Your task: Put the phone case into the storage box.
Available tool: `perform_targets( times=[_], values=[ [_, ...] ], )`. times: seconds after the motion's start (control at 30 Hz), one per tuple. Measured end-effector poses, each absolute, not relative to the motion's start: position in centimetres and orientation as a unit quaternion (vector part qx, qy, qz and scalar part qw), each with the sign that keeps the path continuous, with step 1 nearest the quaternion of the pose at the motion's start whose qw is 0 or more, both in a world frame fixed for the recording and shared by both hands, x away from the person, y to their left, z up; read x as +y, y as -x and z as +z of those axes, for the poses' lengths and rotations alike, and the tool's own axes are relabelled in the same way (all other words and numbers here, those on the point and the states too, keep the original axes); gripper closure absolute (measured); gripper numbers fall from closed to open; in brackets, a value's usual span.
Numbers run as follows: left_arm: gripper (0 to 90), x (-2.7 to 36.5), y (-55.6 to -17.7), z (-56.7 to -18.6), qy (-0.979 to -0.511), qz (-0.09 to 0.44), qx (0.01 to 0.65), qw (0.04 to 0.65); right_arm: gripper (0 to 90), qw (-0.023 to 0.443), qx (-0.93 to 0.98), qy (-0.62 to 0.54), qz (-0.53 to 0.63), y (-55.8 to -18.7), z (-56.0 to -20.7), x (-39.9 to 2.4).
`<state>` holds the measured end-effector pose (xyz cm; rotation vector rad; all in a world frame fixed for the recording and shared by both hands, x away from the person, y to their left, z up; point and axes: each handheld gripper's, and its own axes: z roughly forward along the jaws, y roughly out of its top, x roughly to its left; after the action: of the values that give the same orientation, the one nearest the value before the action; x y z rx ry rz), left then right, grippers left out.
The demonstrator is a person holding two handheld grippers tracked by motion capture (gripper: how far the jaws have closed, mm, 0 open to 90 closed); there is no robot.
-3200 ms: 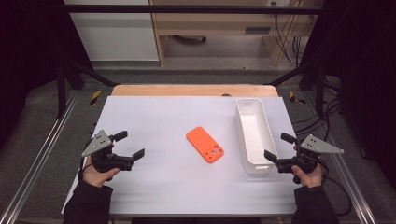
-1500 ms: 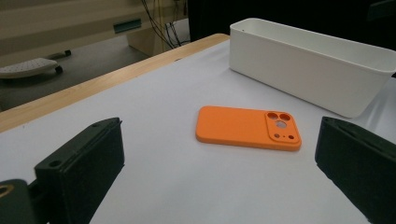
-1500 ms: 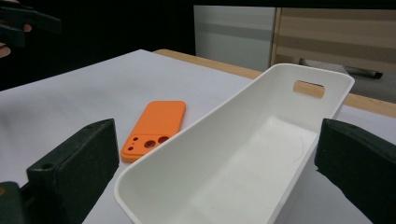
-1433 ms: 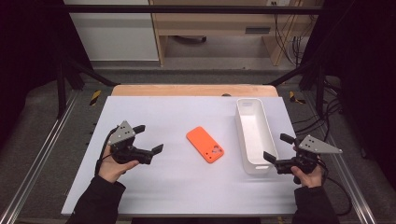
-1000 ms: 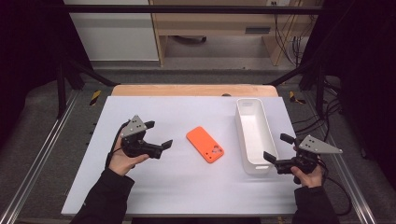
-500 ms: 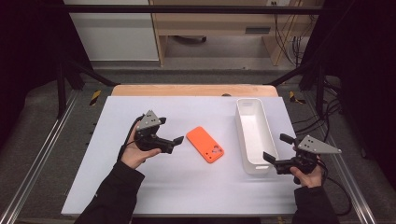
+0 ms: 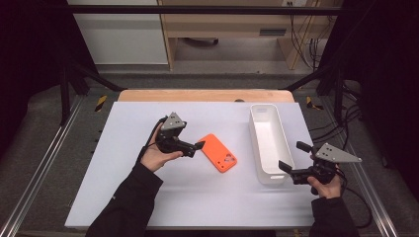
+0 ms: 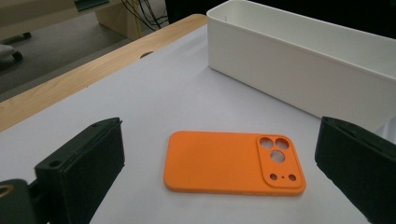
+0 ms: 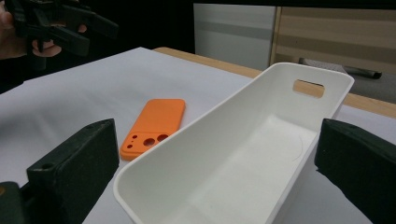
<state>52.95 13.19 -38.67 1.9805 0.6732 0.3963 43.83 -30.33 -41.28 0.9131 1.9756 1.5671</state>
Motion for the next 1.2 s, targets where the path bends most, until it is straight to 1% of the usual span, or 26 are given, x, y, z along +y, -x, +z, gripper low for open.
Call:
perform_targets(
  times=[0.63,0.83,1.2],
  values=[
    [1.5,10.1,-55.7,-39.4,-0.822,0.161,0.288,0.464,0.4,0.228,0.717,-0.330,0.570,-43.8,-41.3,-30.4],
    [2.1,9.0,-56.7,-40.3,-0.828,0.157,0.293,0.452,0.4,0.228,0.716,-0.331,0.570,-43.8,-41.2,-30.4],
    [3.6,7.6,-57.9,-40.6,-0.829,0.158,0.296,0.448,0.4,0.228,0.716,-0.331,0.570,-43.8,-41.3,-30.5]
  ],
)
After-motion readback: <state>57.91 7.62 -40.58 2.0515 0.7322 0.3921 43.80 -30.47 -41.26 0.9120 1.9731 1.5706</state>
